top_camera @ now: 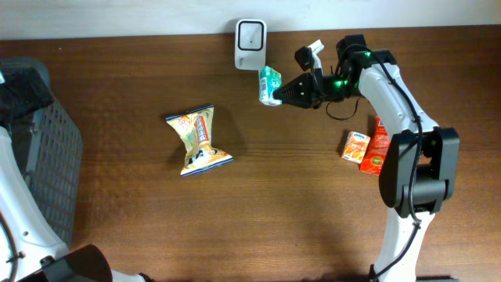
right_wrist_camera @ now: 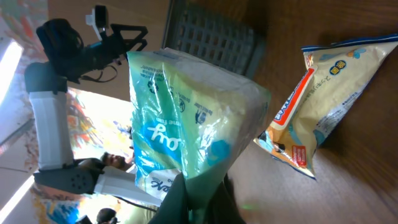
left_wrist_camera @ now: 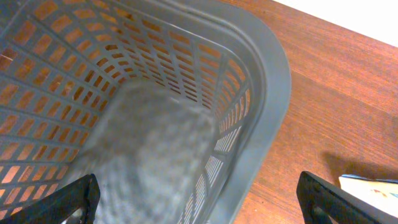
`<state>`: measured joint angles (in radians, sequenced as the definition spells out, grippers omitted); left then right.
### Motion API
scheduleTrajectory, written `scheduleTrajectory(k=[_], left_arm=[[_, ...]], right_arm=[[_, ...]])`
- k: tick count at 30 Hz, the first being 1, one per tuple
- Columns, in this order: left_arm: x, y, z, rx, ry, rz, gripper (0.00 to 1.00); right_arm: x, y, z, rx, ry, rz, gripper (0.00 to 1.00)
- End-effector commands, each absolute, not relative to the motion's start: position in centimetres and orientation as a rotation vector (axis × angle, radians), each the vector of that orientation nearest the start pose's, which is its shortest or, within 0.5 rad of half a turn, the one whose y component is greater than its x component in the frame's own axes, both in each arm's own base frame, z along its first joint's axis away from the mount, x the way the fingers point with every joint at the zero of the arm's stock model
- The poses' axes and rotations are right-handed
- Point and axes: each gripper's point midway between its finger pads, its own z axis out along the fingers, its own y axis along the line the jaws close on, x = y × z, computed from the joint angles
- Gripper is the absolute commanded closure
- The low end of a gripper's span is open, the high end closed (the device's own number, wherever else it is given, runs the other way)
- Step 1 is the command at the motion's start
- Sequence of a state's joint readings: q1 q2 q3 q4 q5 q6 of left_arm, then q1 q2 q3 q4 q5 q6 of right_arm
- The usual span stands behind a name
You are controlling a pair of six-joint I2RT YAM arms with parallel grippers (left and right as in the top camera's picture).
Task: Scan the item barcode
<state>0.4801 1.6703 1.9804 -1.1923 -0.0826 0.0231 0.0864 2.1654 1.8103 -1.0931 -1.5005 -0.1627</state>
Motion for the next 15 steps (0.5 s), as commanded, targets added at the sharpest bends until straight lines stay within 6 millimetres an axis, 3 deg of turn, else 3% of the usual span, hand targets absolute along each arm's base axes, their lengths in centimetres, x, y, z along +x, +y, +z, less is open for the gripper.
scheduleTrajectory(k=[1, 5, 8, 11, 15], left_arm=[[36.2, 20.6, 32.0, -0.581, 2.404, 0.329, 0.01], [36.2, 20.6, 32.0, -0.581, 2.404, 0.329, 0.01], [36.2, 20.6, 32.0, -0.581, 2.404, 0.329, 0.01], [36.2, 20.6, 32.0, -0.581, 2.405, 0.329, 0.01], [36.2, 20.6, 32.0, -0.581, 2.404, 0.329, 0.01]], right_arm=[[41.0, 20.7, 23.5, -0.398, 2.104, 2.09, 0.96], [41.0, 20.6, 23.7, -0.409, 2.109, 2.07, 0.96], [40.9, 20.7, 23.6, -0.447, 2.182, 1.948, 0.96], [41.2, 20.4, 23.4, -0.445, 2.422, 1.59, 0.96], [42.0, 19.4, 26.1, -0.526, 2.576, 1.012, 0.96]])
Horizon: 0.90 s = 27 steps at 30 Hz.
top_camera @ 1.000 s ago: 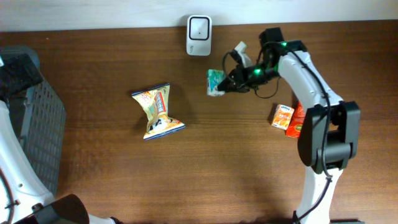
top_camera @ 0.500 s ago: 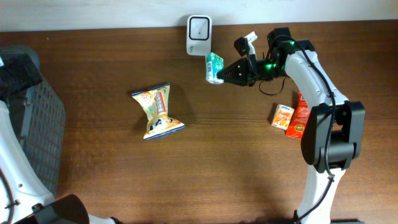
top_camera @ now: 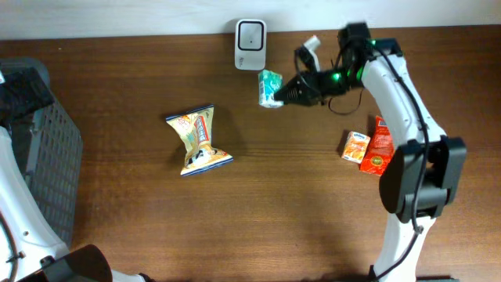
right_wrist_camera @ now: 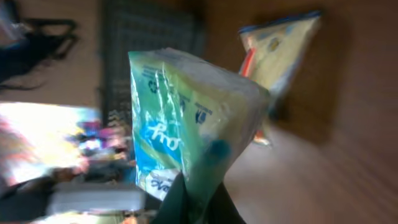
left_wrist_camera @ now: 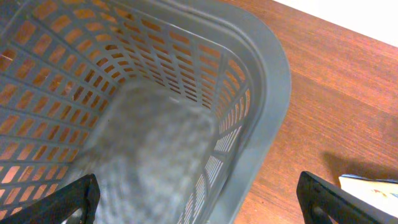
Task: Scan the item barcode
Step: 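Hold the green tissue pack in front of the white scanner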
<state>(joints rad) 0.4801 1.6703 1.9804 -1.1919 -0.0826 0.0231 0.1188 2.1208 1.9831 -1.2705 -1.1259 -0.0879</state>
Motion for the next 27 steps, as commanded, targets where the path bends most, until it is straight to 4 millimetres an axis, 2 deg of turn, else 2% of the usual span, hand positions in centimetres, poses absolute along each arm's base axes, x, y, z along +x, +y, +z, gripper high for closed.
scheduleTrajectory(k=[1, 3, 5, 8, 11, 13, 17, 20, 23, 27], left_arm=[[36.2, 20.6, 32.0, -0.581, 2.404, 0.329, 0.01], [36.2, 20.6, 32.0, -0.581, 2.404, 0.329, 0.01], [36.2, 20.6, 32.0, -0.581, 2.404, 0.329, 0.01], [36.2, 20.6, 32.0, -0.581, 2.404, 0.329, 0.01], [36.2, 20.6, 32.0, -0.581, 2.404, 0.329, 0.01], [36.2, 20.6, 32.0, -0.581, 2.405, 0.329, 0.01], [36.2, 20.6, 32.0, -0.581, 2.404, 0.329, 0.01], [36.2, 20.6, 32.0, -0.581, 2.404, 0.329, 0.01], [36.2, 20.6, 32.0, -0.581, 2.404, 0.329, 0.01], [36.2, 20.6, 32.0, -0.581, 2.404, 0.33, 0.01]], right_arm=[[42.5, 19.2, 26.9, -0.517, 2.582, 0.87, 0.96], [44.4, 17.8, 28.9, -0.439, 2.553, 0.479, 0.96], [46.7, 16.6, 31.0, -0.373, 2.434, 0.078, 0.96], [49.9, 17.3, 31.9, -0.443, 2.254, -0.279, 0.96], [53.1, 18.6, 31.0, -0.513, 2.145, -0.462, 0.96], [55.9, 19.4, 29.1, -0.557, 2.085, -0.56, 0.96], [60.1, 20.6, 25.0, -0.643, 2.019, -0.636, 0.96], [63.7, 21.3, 20.4, -0.823, 1.93, -0.766, 0.96], [65.1, 22.1, 17.1, -0.971, 1.87, -0.854, 0.96], [65.1, 23.0, 15.4, -1.017, 1.874, -0.808, 0.96]])
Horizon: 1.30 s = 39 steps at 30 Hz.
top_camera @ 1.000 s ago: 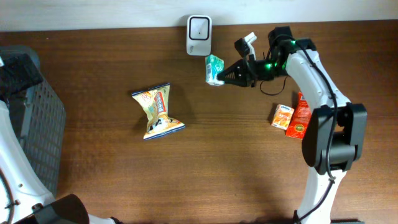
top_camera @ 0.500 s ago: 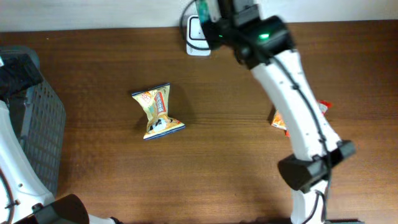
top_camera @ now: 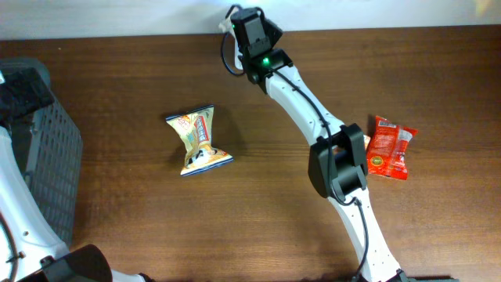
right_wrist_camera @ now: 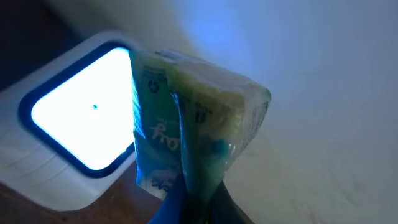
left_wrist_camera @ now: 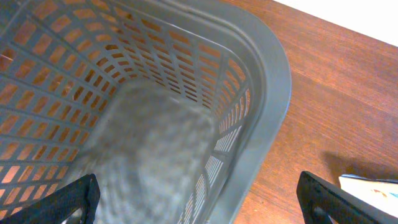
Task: Scan the item barcode
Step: 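Hold the green tissue pack in front of the white scanner, then carry the green pack right and release it beside the orange pack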
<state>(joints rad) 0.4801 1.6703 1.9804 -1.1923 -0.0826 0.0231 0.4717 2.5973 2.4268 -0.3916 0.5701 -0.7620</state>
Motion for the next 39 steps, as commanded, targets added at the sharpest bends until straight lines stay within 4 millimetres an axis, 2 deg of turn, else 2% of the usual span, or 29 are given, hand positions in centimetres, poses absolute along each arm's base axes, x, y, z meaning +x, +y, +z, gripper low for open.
scheduleTrajectory(k=[1, 19, 21, 23, 24, 26, 27, 28, 29, 31, 32, 33, 34, 35, 36, 37, 38, 39], left_arm=[[36.2, 20.6, 32.0, -0.581, 2.405, 0.329, 0.01], [36.2, 20.6, 32.0, -0.581, 2.404, 0.329, 0.01], [36.2, 20.6, 32.0, -0.581, 2.405, 0.329, 0.01], [36.2, 20.6, 32.0, -0.581, 2.405, 0.329, 0.01], [36.2, 20.6, 32.0, -0.581, 2.404, 0.329, 0.01], [36.2, 20.6, 32.0, -0.581, 2.404, 0.329, 0.01], [36.2, 20.6, 32.0, -0.581, 2.404, 0.329, 0.01], [36.2, 20.6, 32.0, -0.581, 2.405, 0.329, 0.01], [36.2, 20.6, 32.0, -0.581, 2.404, 0.329, 0.01], [36.2, 20.6, 32.0, -0.581, 2.404, 0.329, 0.01], [36.2, 20.6, 32.0, -0.581, 2.404, 0.329, 0.01], [36.2, 20.6, 32.0, -0.581, 2.404, 0.329, 0.01], [36.2, 20.6, 32.0, -0.581, 2.404, 0.329, 0.01], [36.2, 20.6, 32.0, -0.581, 2.404, 0.329, 0.01], [36.2, 20.6, 32.0, -0.581, 2.405, 0.329, 0.01], [36.2, 20.6, 32.0, -0.581, 2.404, 0.329, 0.01], [36.2, 20.6, 32.0, -0.581, 2.404, 0.329, 0.01], [36.2, 20.6, 32.0, -0.581, 2.404, 0.33, 0.01]], right_arm=[[65.2, 23.0, 15.2, -1.02, 1.875, -0.807, 0.96], [65.4, 22.4, 15.3, -1.004, 1.886, -0.796, 0.96], [65.1, 22.5, 15.9, -0.963, 1.908, -0.722, 0.96], [64.2, 23.2, 17.5, -0.926, 1.942, -0.565, 0.96], [63.5, 23.5, 18.5, -0.921, 1.956, -0.491, 0.96], [61.1, 23.7, 22.0, -0.881, 1.999, -0.33, 0.96], [60.2, 23.9, 22.8, -0.863, 2.021, -0.262, 0.96], [57.6, 24.3, 24.9, -0.816, 2.079, -0.085, 0.96], [56.0, 24.2, 26.1, -0.779, 2.117, 0.012, 0.96], [52.1, 23.0, 28.6, -0.685, 2.225, 0.211, 0.96], [50.4, 22.4, 28.8, -0.661, 2.283, 0.285, 0.96], [48.2, 21.4, 28.7, -0.645, 2.367, 0.353, 0.9], [46.8, 20.3, 28.3, -0.64, 2.43, 0.363, 0.9], [45.7, 19.0, 27.7, -0.625, 2.498, 0.347, 0.91], [44.2, 16.7, 26.5, -0.593, 2.608, 0.299, 0.95], [43.6, 15.5, 26.0, -0.573, 2.658, 0.265, 0.96], [42.7, 12.9, 24.6, -0.527, 2.761, 0.185, 0.96], [42.1, 11.6, 23.8, -0.482, 2.822, 0.161, 0.96]])
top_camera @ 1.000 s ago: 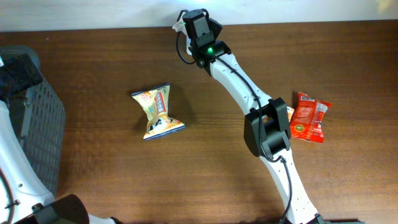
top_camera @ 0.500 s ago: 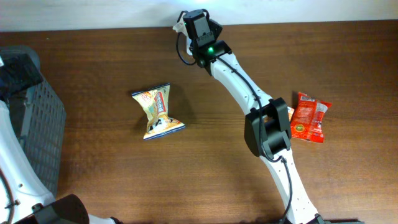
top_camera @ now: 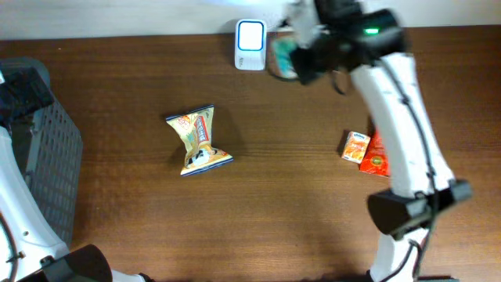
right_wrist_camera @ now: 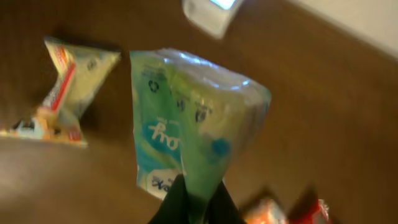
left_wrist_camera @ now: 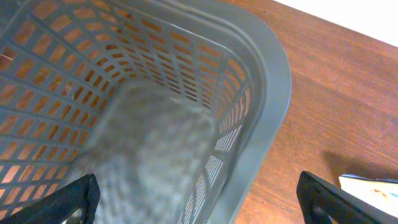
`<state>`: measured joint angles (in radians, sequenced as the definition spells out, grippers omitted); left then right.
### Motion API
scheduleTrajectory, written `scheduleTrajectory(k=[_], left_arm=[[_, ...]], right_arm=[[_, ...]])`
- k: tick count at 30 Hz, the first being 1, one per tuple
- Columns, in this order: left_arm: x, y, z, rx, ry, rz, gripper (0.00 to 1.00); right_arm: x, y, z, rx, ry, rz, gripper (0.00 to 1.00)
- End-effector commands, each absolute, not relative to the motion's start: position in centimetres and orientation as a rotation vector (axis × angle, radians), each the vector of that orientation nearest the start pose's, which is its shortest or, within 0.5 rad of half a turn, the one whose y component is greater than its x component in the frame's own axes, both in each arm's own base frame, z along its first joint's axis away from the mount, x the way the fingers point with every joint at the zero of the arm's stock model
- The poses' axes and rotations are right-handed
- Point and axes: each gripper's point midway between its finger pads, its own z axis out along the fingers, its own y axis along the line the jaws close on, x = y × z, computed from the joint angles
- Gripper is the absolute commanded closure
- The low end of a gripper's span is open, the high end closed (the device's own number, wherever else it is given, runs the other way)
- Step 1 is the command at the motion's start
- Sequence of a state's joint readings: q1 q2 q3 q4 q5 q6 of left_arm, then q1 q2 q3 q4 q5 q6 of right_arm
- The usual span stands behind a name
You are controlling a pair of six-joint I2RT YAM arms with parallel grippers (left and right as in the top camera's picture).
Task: Scan the item barcode
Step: 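Carry the green pack right and release it beside the orange pack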
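The white scanner (top_camera: 250,35) stands at the table's far edge, its window lit; it also shows as scanner (right_wrist_camera: 211,9) in the right wrist view. My right gripper (right_wrist_camera: 189,202) is shut on a green tissue packet (right_wrist_camera: 193,130), which hangs blurred just right of the scanner as packet (top_camera: 283,53). My left gripper (left_wrist_camera: 199,202) is open over the grey basket (left_wrist_camera: 273,81), holding nothing.
A yellow snack bag (top_camera: 200,141) lies left of centre. A small orange box (top_camera: 354,146) and a red packet (top_camera: 379,153) lie at the right. The grey basket (top_camera: 47,164) stands at the table's left edge.
My right gripper held the green packet close against the lit scanner window; now it holds the packet higher and to the right of the scanner. The left arm has not moved.
My right gripper first held the green packet right of and below the scanner, and 2.2 s ago at much the same spot. By 1.3 s ago the packet was right at the scanner window. Now it is back off to the right, still gripped.
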<state>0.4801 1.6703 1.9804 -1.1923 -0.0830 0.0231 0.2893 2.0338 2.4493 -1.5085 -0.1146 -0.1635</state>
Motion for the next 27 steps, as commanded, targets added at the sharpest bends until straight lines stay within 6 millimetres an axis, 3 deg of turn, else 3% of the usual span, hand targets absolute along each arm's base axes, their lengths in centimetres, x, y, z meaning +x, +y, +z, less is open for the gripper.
scheduleTrajectory(k=[1, 5, 11, 12, 13, 16, 18, 27], left_arm=[[36.2, 20.6, 32.0, -0.581, 2.404, 0.329, 0.01], [36.2, 20.6, 32.0, -0.581, 2.404, 0.329, 0.01], [36.2, 20.6, 32.0, -0.581, 2.404, 0.329, 0.01], [36.2, 20.6, 32.0, -0.581, 2.404, 0.329, 0.01], [36.2, 20.6, 32.0, -0.581, 2.404, 0.329, 0.01], [36.2, 20.6, 32.0, -0.581, 2.404, 0.329, 0.01], [36.2, 20.6, 32.0, -0.581, 2.404, 0.329, 0.01], [36.2, 20.6, 32.0, -0.581, 2.404, 0.329, 0.01]], right_arm=[[41.8, 10.5, 22.4, -0.405, 2.89, 0.16, 0.96], [41.1, 5.9, 16.3, -0.153, 3.091, 0.147, 0.96], [39.6, 1.1, 6.5, 0.069, 3.203, 0.154, 0.96], [38.6, 0.0, 4.4, 0.137, 3.229, 0.157, 0.79], [38.2, -0.5, 3.9, 0.157, 3.239, 0.158, 0.73], [37.9, -1.3, 4.0, 0.193, 3.242, 0.162, 0.62], [38.3, -1.2, 5.0, 0.196, 3.225, 0.187, 0.6], [40.9, 2.5, 15.2, -0.007, 3.07, 0.351, 0.55]])
